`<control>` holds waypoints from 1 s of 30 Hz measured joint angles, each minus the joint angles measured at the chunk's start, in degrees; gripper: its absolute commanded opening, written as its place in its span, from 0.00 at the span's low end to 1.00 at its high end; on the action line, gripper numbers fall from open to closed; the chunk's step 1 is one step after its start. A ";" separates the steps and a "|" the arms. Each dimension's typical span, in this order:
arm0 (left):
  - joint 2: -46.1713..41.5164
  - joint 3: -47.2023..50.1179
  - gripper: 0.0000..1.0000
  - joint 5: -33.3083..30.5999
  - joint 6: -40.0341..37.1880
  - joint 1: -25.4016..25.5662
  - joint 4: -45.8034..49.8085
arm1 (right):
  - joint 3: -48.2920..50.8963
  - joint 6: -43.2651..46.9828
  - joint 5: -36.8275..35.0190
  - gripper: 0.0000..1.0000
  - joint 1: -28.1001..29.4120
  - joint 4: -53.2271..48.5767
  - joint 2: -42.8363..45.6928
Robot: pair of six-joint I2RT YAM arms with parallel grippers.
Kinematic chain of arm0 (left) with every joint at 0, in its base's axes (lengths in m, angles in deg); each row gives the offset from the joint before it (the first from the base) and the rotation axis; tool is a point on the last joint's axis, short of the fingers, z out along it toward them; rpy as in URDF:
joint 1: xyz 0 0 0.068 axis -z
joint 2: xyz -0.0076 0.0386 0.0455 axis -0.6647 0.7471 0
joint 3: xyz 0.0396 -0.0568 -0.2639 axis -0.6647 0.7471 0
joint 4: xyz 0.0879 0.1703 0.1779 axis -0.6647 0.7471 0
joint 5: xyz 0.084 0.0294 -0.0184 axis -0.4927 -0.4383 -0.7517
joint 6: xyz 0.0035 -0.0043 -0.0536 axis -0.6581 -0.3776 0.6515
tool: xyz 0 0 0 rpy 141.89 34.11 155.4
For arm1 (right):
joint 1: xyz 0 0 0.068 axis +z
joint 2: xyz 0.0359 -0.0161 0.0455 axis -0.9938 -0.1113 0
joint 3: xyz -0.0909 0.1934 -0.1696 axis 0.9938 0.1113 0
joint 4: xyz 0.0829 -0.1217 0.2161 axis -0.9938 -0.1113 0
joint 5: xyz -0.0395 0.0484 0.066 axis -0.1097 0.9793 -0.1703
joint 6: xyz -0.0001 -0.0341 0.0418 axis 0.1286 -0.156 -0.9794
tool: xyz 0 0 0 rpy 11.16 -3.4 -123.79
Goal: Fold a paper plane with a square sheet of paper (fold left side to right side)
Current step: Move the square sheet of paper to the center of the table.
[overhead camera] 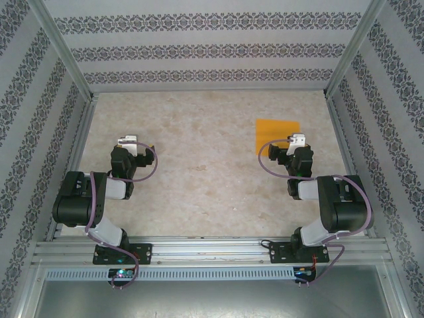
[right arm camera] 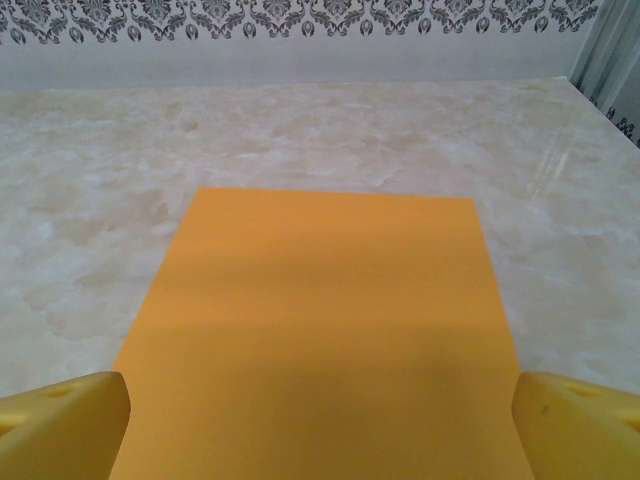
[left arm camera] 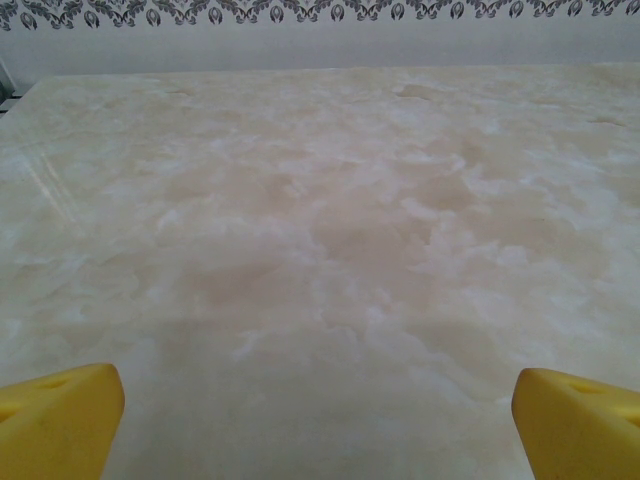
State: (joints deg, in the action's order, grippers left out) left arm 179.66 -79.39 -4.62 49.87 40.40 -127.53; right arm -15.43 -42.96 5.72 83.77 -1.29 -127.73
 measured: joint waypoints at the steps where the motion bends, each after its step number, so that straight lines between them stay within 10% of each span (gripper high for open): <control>1: 0.00 0.00 1.00 0.00 0.00 0.00 0.00 | 0.00 0.00 0.00 0.98 0.00 0.00 0.00; 15: -10.01 1.62 1.00 -1.55 0.59 0.00 6.03 | -0.63 -0.66 1.09 0.98 -0.81 -8.44 9.11; 30: -31.87 -15.34 1.00 1.73 22.08 0.00 49.81 | -20.13 -16.74 10.16 0.98 -0.79 -47.28 13.38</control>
State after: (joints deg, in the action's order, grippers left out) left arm 147.79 -94.73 -2.89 71.95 40.40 -77.72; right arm -35.56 -59.70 15.88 82.99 -48.57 -114.35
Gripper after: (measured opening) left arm 0.998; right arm 0.981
